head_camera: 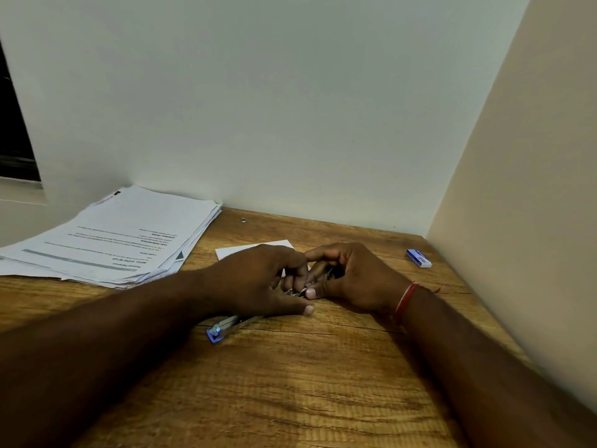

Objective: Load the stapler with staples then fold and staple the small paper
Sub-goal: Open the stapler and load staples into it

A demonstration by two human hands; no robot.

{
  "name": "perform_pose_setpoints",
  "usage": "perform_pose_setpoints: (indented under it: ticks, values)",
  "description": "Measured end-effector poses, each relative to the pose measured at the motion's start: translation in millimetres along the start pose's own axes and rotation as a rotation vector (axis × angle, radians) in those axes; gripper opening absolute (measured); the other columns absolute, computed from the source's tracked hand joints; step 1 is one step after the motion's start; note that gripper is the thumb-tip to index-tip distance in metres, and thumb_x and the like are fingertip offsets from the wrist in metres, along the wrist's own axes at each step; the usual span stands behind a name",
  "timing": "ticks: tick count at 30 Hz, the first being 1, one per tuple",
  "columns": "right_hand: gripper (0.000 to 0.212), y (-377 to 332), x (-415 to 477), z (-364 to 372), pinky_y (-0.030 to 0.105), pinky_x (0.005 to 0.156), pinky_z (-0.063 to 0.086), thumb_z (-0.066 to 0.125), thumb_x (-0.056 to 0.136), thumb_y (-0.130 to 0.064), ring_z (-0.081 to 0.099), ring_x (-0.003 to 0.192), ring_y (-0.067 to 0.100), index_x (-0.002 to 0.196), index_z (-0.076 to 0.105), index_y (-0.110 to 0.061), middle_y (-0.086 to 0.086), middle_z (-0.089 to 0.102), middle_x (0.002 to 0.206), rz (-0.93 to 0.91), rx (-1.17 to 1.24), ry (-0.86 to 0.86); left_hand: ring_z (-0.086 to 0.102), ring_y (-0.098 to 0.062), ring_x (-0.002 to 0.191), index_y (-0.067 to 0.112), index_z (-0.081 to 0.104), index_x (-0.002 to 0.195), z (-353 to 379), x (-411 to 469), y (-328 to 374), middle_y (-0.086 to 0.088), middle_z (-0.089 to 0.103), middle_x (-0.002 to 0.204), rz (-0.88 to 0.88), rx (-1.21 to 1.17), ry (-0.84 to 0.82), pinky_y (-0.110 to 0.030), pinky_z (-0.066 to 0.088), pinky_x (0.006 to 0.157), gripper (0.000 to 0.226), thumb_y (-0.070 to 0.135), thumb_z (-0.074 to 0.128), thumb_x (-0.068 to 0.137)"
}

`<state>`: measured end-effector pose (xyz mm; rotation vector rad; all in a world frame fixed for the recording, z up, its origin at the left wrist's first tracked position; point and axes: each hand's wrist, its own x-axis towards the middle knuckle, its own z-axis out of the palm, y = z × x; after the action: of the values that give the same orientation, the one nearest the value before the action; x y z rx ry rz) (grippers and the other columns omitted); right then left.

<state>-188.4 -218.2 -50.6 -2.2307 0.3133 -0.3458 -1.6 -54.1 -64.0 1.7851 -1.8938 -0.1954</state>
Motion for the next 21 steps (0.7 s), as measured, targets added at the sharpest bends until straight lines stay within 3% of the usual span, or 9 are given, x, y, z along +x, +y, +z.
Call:
perform_pose_setpoints:
  ticks: [2, 4, 6, 8, 10, 13, 16, 21]
  values:
    - [0.051, 0.2, 0.0, 1.0, 0.019, 0.086, 0.058, 0.092, 0.085, -0.007, 0.081, 0.095, 0.011, 0.128, 0.077, -0.029, -0.002, 0.086, 0.101, 0.002, 0.008, -0.004, 0.060, 0.000, 0.080, 0.036, 0.066, 0.091, 0.6, -0.4, -0.8, 0.023, 0.065, 0.089, 0.028, 0.000, 0.028, -0.019, 0.040, 0.064, 0.038, 0.061, 0.094, 0.083]
    - [0.053, 0.4, 0.1, 1.6, 0.019, 0.086, 0.058, 0.092, 0.085, -0.007, 0.081, 0.096, 0.013, 0.133, 0.076, -0.024, 0.000, 0.086, 0.103, -0.008, 0.002, -0.003, 0.057, 0.000, 0.075, 0.034, 0.062, 0.087, 1.0, -1.6, -0.7, 0.024, 0.062, 0.086, 0.061, -0.025, 0.070, -0.017, 0.037, 0.060, 0.041, 0.056, 0.097, 0.082]
    - [0.056, 1.4, 0.5, 1.8, 0.026, 0.090, 0.060, 0.092, 0.085, -0.007, 0.081, 0.097, 0.015, 0.136, 0.074, -0.023, 0.000, 0.086, 0.104, -0.022, -0.015, 0.006, 0.055, -0.005, 0.068, 0.032, 0.061, 0.084, 1.7, -2.4, -0.9, 0.015, 0.063, 0.080, 0.090, -0.060, 0.111, -0.021, 0.038, 0.058, 0.043, 0.050, 0.099, 0.081]
    - [0.055, 1.7, 0.3, 2.5, 0.038, 0.096, 0.063, 0.092, 0.086, -0.009, 0.081, 0.098, 0.017, 0.135, 0.075, -0.025, 0.000, 0.086, 0.105, -0.026, -0.016, 0.014, 0.057, -0.013, 0.063, 0.031, 0.061, 0.084, 1.6, -2.9, -1.1, 0.007, 0.066, 0.075, 0.099, -0.094, 0.140, -0.035, 0.046, 0.056, 0.043, 0.047, 0.100, 0.082]
    - [0.053, 2.6, 0.3, 3.8, 0.048, 0.100, 0.063, 0.093, 0.084, -0.011, 0.082, 0.099, 0.020, 0.132, 0.076, -0.026, 0.000, 0.086, 0.105, -0.026, -0.006, 0.024, 0.063, -0.020, 0.067, 0.034, 0.062, 0.089, 0.0, -3.8, -2.0, 0.007, 0.068, 0.078, 0.101, -0.117, 0.151, -0.041, 0.053, 0.059, 0.042, 0.046, 0.101, 0.081]
    - [0.050, 2.8, 0.3, 4.3, 0.053, 0.103, 0.061, 0.093, 0.085, -0.010, 0.082, 0.100, 0.020, 0.131, 0.078, -0.024, 0.001, 0.086, 0.104, -0.021, 0.000, 0.040, 0.065, -0.024, 0.071, 0.037, 0.063, 0.085, -1.2, -4.2, -4.8, 0.009, 0.068, 0.079, 0.129, -0.100, 0.137, -0.046, 0.054, 0.062, 0.039, 0.044, 0.101, 0.080]
    - [0.048, 2.6, 0.6, 3.8, 0.052, 0.104, 0.061, 0.092, 0.086, -0.009, 0.082, 0.102, 0.021, 0.130, 0.079, -0.023, 0.001, 0.086, 0.104, -0.028, 0.006, 0.031, 0.060, -0.024, 0.066, 0.030, 0.058, 0.074, 0.4, -3.4, -6.5, 0.008, 0.063, 0.072, 0.166, -0.096, 0.161, -0.044, 0.048, 0.059, 0.043, 0.035, 0.101, 0.081]
    - [0.043, 1.9, -1.0, 2.5, 0.039, 0.098, 0.063, 0.091, 0.087, -0.008, 0.081, 0.098, 0.015, 0.127, 0.081, -0.021, 0.000, 0.086, 0.102, -0.037, -0.009, 0.025, 0.055, -0.022, 0.059, 0.020, 0.050, 0.062, -1.4, -6.3, -7.9, 0.001, 0.055, 0.061, 0.188, -0.150, 0.170, -0.048, 0.046, 0.057, 0.053, 0.025, 0.098, 0.085]
